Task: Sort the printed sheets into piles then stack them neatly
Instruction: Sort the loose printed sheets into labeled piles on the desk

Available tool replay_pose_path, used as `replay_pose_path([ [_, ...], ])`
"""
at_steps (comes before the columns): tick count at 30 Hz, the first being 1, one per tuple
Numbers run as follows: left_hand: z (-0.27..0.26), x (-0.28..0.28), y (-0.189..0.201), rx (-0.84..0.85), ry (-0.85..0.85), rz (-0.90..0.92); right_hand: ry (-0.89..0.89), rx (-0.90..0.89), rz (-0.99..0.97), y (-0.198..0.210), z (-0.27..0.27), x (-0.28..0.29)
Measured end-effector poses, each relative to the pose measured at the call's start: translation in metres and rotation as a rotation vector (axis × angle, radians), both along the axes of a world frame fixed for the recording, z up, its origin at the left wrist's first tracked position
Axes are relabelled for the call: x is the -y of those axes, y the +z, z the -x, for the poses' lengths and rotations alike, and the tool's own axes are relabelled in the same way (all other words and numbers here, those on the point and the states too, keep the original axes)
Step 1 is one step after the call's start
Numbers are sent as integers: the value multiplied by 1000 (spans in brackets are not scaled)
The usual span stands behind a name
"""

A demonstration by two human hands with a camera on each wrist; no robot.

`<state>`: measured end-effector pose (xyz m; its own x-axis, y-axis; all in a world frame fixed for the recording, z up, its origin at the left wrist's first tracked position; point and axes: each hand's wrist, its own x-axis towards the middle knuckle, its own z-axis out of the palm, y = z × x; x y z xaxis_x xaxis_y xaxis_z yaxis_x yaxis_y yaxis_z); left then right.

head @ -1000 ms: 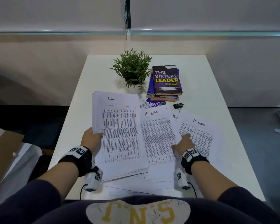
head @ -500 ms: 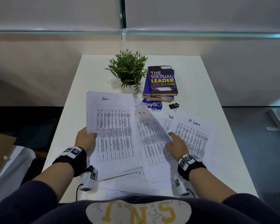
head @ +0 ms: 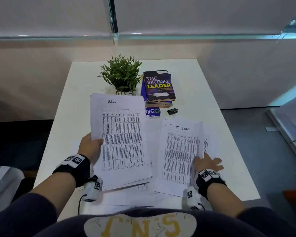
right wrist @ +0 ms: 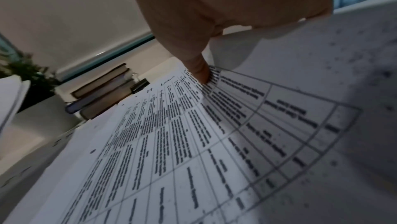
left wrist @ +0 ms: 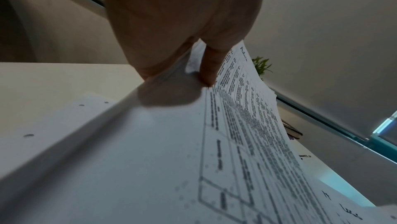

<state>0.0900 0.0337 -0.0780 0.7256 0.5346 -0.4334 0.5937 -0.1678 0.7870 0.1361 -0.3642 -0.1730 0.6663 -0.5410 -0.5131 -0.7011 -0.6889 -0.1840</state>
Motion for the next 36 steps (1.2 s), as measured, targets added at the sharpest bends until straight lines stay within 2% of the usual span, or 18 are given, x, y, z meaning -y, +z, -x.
replay_pose_path([
  [5,-4,17,2,14,-26,32,-41,-16,-99,-8,2,12],
  [10,-5,24,2,9,-43,36,-55,-31,-49,-11,2,12],
  [14,-6,27,1,-16,-47,45,-42,-22,-113,-10,-4,9],
  [16,-7,28,1,-23,-45,50,-27,42,-102,-12,-2,8],
  [19,-8,30,3,-18,-46,50,38,258,-80,-13,4,6],
  [21,-8,30,3,-12,-47,45,39,392,-140,-7,7,7],
  [24,-8,30,3,-3,-39,55,46,504,-234,16,8,6],
  [27,-6,29,2,2,-37,53,3,528,-303,42,0,13],
  [31,-2,25,-1,23,-16,50,182,641,-250,75,-14,33],
  [36,2,24,2,43,-9,69,284,836,-425,140,-22,34],
])
